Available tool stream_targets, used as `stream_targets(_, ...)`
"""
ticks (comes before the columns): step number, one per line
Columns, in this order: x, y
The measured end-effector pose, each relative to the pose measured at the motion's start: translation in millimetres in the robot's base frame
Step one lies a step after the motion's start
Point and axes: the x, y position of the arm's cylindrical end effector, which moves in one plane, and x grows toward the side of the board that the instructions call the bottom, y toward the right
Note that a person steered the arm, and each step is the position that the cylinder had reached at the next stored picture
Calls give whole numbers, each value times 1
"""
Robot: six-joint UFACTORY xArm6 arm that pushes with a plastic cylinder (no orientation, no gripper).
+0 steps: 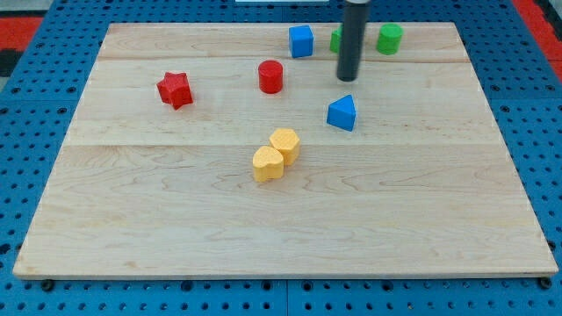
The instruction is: Slide the red circle towards the left
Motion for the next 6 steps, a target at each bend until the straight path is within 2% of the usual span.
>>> stream_targets(1, 2, -4)
stream_targets(3, -7, -114)
stream_targets(4, -2, -139)
stream_targets(6, 46, -154)
